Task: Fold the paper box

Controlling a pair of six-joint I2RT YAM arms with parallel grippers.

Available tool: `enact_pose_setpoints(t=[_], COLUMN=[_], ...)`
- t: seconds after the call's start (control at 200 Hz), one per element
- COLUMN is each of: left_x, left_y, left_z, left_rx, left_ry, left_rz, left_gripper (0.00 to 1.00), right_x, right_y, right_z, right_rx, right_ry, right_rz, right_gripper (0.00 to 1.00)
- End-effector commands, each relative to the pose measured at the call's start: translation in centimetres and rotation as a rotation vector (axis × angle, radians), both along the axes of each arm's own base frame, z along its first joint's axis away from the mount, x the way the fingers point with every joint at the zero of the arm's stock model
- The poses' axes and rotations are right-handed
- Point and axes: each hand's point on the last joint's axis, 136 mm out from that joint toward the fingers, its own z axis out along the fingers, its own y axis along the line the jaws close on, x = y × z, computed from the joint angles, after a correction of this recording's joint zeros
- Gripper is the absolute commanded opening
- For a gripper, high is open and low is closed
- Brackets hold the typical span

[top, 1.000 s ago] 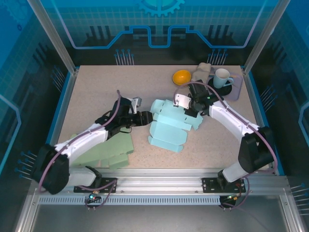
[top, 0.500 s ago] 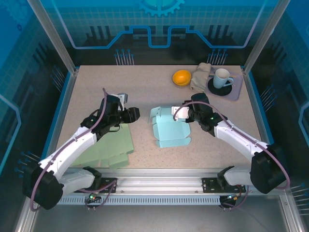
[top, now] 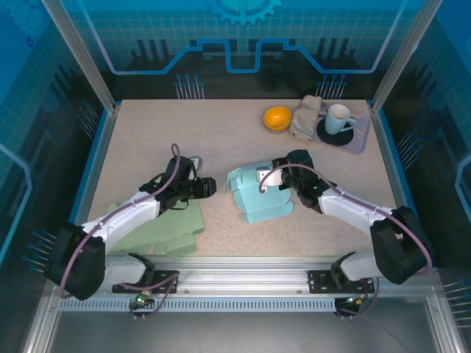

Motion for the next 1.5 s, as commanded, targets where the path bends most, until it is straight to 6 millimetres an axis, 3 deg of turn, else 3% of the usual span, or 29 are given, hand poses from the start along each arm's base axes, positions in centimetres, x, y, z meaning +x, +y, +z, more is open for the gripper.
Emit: enact_pose_setpoints(t=[0.0, 0.21, 0.405, 0.69, 0.975, 1.231, 1.496], left_x=[1.1, 3.2, 3.6, 2.9, 1.7, 1.1, 2.2], left_y=[-1.5, -2.0, -2.8, -3.8, -4.3, -5.5, -5.9], left_z=[0.6, 0.5, -0.4, -1.2, -2.7, -2.3, -2.4], left_rx=[0.020, 0.069, 0.057, 0.036, 0.025, -0.021, -0.002], left_ry=[-0.089, -0.119, -0.116, -0.114, -0.089, -0.111, -0.109], left_rz=[-0.064, -0.081, -0.114, -0.163, -0.197, -0.225, -0.230], left_gripper=[0.54, 0.53, 0.46, 0.41, 0.38, 0.45, 0.53], right_x=[0.1, 0.0, 0.9, 2.3, 2.4, 1.9, 1.1], right_y=[0.5, 0.8, 0.9, 1.3, 1.3, 1.1, 1.2], right_z=[-0.5, -1.7, -2.2, -2.1, -3.3, -3.9, -4.1], right_rx=[0.001, -0.022, -0.047, -0.038, -0.038, -0.032, -0.030], right_ry=[-0.004, 0.076, 0.063, -0.015, -0.023, -0.032, -0.026], right_rz=[0.017, 0.051, 0.062, 0.050, 0.038, 0.024, 0.034], right_gripper=[0.00, 0.00, 0.00, 0.00, 0.00, 0.00, 0.00])
